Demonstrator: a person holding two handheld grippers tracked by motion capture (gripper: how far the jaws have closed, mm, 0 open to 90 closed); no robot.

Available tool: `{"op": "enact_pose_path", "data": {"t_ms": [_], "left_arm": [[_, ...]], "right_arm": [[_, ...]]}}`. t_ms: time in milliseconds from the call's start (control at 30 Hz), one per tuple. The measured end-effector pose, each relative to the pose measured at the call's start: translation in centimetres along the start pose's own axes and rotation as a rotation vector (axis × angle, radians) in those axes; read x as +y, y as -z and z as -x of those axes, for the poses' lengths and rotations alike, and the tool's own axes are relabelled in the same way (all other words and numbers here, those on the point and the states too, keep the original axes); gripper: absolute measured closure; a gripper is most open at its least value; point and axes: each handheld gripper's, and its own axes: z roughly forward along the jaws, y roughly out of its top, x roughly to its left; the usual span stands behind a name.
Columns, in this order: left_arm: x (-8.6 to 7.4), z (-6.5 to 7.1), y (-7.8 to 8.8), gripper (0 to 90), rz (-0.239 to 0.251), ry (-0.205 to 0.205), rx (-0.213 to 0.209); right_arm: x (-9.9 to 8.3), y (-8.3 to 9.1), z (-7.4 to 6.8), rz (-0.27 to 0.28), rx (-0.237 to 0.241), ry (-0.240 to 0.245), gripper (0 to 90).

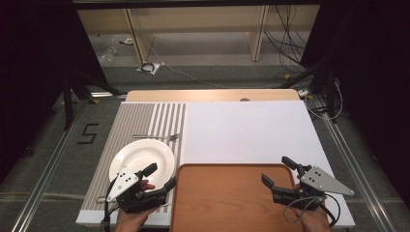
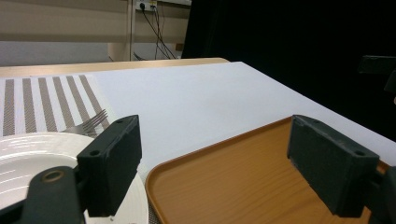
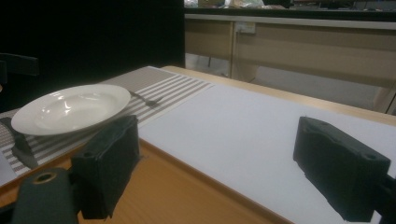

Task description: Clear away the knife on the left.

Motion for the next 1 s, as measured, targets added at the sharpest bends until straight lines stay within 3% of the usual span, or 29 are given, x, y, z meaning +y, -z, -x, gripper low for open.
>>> {"op": "enact_pose_path", "data": {"t_ms": [367, 800, 1000], "left_arm": [[0.0, 0.0, 0.0, 17.7, -0.001, -0.002, 0.003], [0.6, 0.0, 0.7, 17.5, -0.028, -0.061, 0.021], [0.8, -0.6, 1.1, 17.5, -0.064, -0.039, 0.018]], "right_arm": [[0.0, 0.0, -0.1, -0.004, 0.004, 0.003, 15.6], [0.0, 0.0, -0.2, -0.012, 0.009, 0.013, 15.7], [0.0, 0.0, -0.2, -0.013, 0.012, 0.014, 15.7]]}}
